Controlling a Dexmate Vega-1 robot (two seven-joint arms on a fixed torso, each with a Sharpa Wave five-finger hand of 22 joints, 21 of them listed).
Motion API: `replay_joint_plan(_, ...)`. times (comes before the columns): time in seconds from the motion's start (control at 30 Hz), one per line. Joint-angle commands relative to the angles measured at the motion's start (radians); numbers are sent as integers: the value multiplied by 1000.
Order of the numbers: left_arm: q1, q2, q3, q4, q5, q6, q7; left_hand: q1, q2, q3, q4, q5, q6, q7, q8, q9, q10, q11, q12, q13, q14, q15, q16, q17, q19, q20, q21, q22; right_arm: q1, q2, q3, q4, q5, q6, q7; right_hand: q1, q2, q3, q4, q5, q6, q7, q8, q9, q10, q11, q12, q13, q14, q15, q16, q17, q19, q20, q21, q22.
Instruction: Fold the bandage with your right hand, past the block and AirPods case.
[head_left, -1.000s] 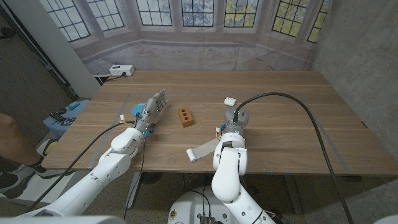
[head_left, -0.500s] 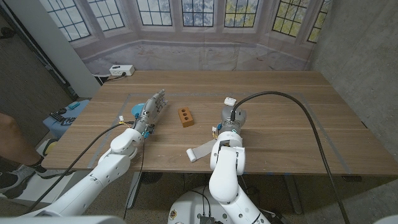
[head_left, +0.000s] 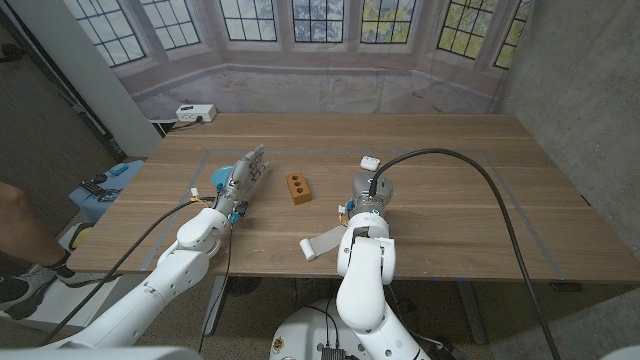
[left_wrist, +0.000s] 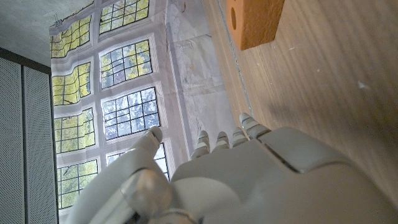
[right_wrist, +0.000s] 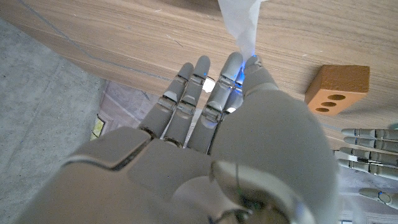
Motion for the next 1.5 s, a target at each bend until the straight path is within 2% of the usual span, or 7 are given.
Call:
replay_joint_plan(0.03, 9, 5, -2, -10, 0, -2, 3, -7, -4, 6, -2, -3, 2, -3, -2, 4, 2, -4, 4, 5, -4, 4, 0, 3, 0, 6, 6, 2, -28, -14, -4, -40, 45, 15, 3, 9, 3, -7, 0, 2, 5, 0, -1, 3, 3, 4, 1, 3, 8, -121, 3, 2, -1, -52, 3, 3)
replay_joint_plan(0.07, 9, 5, -2, -10, 0, -2, 3, -8, -4, 6, -2, -3, 2, -3, -2, 4, 3, -4, 5, 5, -4, 4, 0, 3, 0, 6, 6, 2, -28, -14, -4, -40, 45, 15, 2, 9, 4, -7, 0, 2, 5, -1, -1, 3, 1, -4, 0, 3, 8, -121, 3, 2, -1, -52, 3, 3)
replay_joint_plan(0.23, 17, 6, -3, -19, 0, -2, 8, -8, -5, 6, -3, -3, 0, -4, -2, 4, 2, -4, 5, 5, -4, 5, 0, 3, 0, 6, 7, 2, -33, -16, -9, -50, 76, 13, -6, 9, 5, -8, 2, 3, 4, -1, -3, 3, 4, 10, 1, 2, 9, -120, 2, 1, -1, -52, 3, 3)
replay_joint_plan(1.03, 31, 14, -8, -32, -1, -2, 12, -11, -5, 8, -4, -3, 1, -3, -2, 4, 2, -3, 5, 5, -5, 5, 0, 3, -1, 6, 7, 2, -26, -18, -30, -54, 165, -24, -11, 3, 13, -15, 7, 3, 4, 2, -10, 3, 0, 11, -3, 2, 14, -118, 0, -1, 0, -52, 4, 3)
replay_joint_plan(1.1, 31, 14, -8, -32, -2, -1, 11, -11, -5, 8, -4, -3, 1, -3, -2, 4, 2, -3, 4, 5, -5, 5, 0, 3, -1, 6, 7, 2, -27, -19, -31, -55, 171, -27, -9, 2, 13, -15, 7, 3, 5, 2, -10, 3, 0, 21, -3, 2, 13, -119, -1, -1, 1, -52, 4, 3)
replay_joint_plan(1.23, 32, 15, -8, -33, -2, 1, 11, -11, -5, 8, -4, -3, 1, -4, -2, 4, 3, -5, 5, 5, -5, 5, 0, 3, -1, 6, 7, 2, -29, -23, -34, -56, 186, -35, -12, 1, 13, -17, 7, 3, 5, 3, -11, 3, -1, 8, -3, 3, 13, -118, -2, -1, 1, -52, 5, 3)
replay_joint_plan(1.5, 39, 19, -10, -40, -2, 1, 13, -12, -5, 9, -5, -3, 2, -4, -1, 4, 3, -4, 5, 5, -5, 5, 0, 3, -1, 7, 7, 2, -30, -31, -37, -52, 229, -54, -31, -2, 15, -18, 9, 4, 3, 3, -14, 3, 0, 12, -3, 3, 15, -118, -3, -2, 1, -52, 5, 3)
